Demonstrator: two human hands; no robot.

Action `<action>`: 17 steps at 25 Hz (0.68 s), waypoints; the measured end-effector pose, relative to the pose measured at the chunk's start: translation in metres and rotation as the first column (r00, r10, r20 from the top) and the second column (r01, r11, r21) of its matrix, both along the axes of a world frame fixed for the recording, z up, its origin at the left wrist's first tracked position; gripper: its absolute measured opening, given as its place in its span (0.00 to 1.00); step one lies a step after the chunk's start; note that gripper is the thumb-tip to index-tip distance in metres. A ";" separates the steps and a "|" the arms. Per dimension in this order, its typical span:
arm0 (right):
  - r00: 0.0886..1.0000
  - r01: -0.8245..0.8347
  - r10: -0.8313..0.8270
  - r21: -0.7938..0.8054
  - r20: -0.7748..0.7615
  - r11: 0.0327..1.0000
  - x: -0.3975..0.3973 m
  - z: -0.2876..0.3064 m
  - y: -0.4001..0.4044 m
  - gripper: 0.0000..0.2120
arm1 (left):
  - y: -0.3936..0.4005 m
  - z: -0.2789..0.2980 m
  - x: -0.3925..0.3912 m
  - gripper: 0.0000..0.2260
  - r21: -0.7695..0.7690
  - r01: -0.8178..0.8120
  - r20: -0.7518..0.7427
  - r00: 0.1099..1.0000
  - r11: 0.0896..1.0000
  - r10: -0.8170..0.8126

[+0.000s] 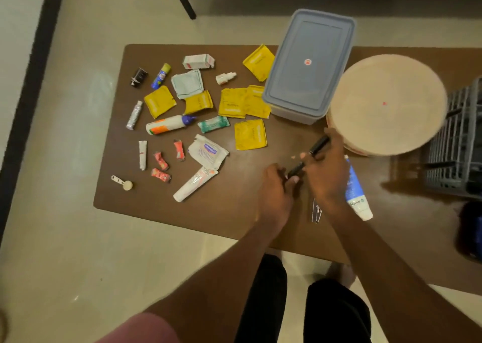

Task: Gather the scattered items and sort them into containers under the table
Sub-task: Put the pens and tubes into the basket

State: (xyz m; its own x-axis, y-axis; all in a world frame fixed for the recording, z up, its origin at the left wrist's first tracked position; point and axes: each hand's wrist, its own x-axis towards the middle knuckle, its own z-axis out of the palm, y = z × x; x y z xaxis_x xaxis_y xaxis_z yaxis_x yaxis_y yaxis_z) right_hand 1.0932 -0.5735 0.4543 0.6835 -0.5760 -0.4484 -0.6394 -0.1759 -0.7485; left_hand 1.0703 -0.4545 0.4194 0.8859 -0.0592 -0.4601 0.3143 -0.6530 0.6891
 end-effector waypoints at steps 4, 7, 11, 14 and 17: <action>0.981 0.012 0.000 -0.062 0.194 0.998 -0.013 0.055 -0.035 0.27 | -0.026 0.014 -0.025 0.16 0.043 0.059 0.054 0.997 0.997 -0.062; 0.957 0.064 -0.003 -0.200 0.290 0.978 -0.027 0.094 -0.068 0.27 | -0.065 0.030 -0.032 0.16 0.091 0.051 0.161 0.985 0.995 -0.065; 0.894 0.189 -0.010 -0.355 0.449 0.916 -0.048 0.134 -0.120 0.25 | -0.126 0.048 -0.036 0.14 0.035 0.112 0.265 0.957 0.993 -0.117; 0.847 0.255 -0.002 -0.403 0.532 0.879 -0.059 0.152 -0.161 0.19 | -0.167 0.057 -0.039 0.18 -0.096 0.232 0.401 0.899 0.968 -0.176; 0.851 0.252 0.020 -0.440 0.525 0.862 -0.069 0.165 -0.203 0.15 | -0.203 0.063 -0.039 0.21 -0.084 0.397 0.465 0.827 0.914 -0.316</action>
State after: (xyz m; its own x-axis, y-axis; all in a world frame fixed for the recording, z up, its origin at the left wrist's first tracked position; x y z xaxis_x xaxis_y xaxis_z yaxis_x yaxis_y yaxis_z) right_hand 1.0246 -0.7764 0.6189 0.6431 -0.7103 0.2860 -0.2429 -0.5435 -0.8035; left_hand 1.0312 -0.6577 0.4824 0.8922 -0.4516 0.0117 -0.2742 -0.5208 0.8084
